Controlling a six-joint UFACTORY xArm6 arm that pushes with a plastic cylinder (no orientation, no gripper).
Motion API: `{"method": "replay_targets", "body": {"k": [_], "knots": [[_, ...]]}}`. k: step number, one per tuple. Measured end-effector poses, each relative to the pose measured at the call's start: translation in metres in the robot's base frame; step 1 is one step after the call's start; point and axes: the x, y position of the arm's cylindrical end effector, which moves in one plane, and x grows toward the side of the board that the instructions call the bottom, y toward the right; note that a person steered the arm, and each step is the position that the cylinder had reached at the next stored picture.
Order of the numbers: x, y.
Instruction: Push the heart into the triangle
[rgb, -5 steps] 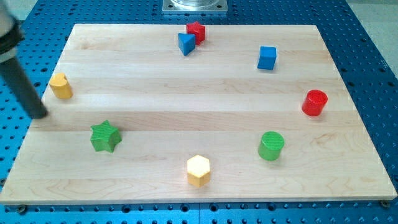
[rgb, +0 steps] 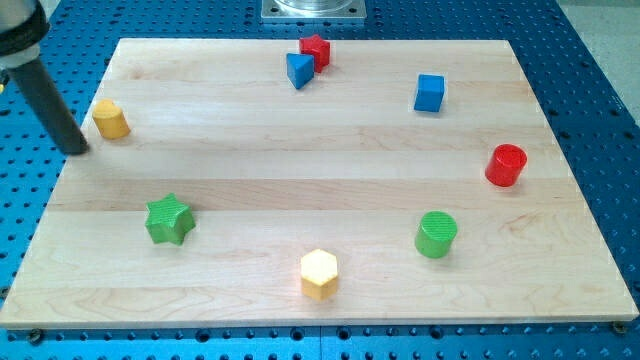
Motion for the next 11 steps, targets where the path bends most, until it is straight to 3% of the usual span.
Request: {"method": "replay_targets", "body": {"k": [2, 3, 4, 5, 6, 7, 8, 10, 11], "knots": [[-0.06, 0.187], [-0.038, 0.095], [-0.047, 0.068], [-0.076, 0.176], [-0.083, 0.175], [-0.094, 0.131], [-0.126, 0.198], [-0.103, 0.231], [-0.039, 0.234]]}}
